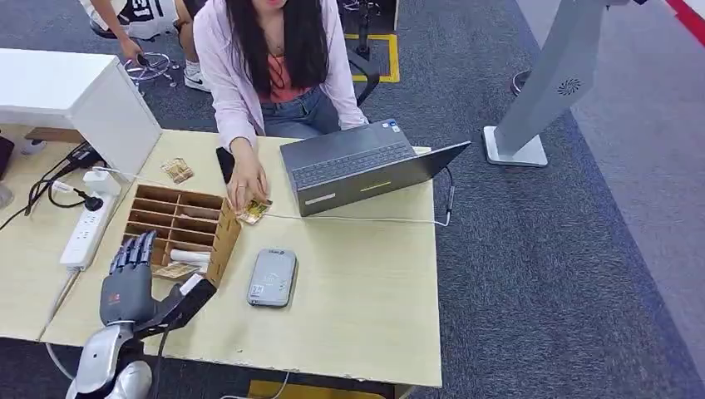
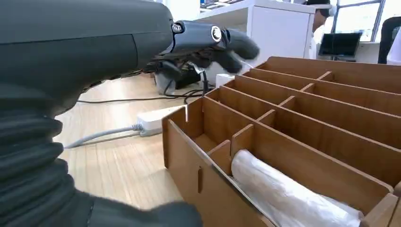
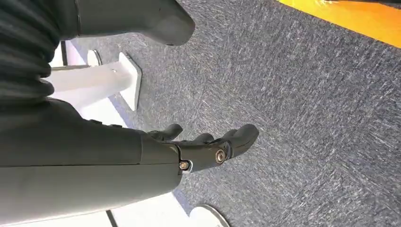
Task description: Pass the card to the sensor for recognition and then transmit it.
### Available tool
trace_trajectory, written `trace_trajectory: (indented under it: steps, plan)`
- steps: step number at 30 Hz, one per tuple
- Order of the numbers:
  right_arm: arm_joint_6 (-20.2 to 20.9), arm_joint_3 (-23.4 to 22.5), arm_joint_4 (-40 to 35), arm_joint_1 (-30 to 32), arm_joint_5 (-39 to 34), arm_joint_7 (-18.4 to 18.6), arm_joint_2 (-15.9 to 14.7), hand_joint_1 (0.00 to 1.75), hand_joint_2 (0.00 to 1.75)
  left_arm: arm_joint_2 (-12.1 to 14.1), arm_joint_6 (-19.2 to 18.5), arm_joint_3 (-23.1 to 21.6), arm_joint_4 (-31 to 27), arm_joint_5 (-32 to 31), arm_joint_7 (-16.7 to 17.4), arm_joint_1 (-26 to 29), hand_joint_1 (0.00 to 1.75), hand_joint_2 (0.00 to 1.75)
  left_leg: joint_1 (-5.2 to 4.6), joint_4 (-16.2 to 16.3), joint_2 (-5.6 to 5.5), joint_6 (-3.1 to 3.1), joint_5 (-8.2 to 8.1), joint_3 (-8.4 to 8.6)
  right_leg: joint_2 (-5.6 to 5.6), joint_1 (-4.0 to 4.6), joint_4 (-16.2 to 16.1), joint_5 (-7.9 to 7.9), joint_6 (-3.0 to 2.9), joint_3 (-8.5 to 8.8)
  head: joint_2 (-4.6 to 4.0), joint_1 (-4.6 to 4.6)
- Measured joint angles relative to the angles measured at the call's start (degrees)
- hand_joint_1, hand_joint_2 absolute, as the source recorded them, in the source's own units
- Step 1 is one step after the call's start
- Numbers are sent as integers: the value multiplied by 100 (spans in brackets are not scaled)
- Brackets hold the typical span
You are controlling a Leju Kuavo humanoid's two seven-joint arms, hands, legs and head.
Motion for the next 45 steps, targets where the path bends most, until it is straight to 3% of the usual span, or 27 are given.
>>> trace_trajectory:
  steps: [6, 45]
  plan:
    - [9, 2, -2, 0, 2, -9, 0, 0, 175, 0, 28, 0, 2, 92, -157, 3, 175, 175, 0, 0, 0, 0, 0, 0, 0, 0, 0, 0, 0, 0, 0, 0]
    - [-18, 2, 0, -3, -11, -70, 0, 0, 175, 20, 304, 22, 79, 415, -409, -309, 175, 175, 0, 0, 0, 0, 1, 0, 0, 0, 0, 0, 0, 1, 0, 0]
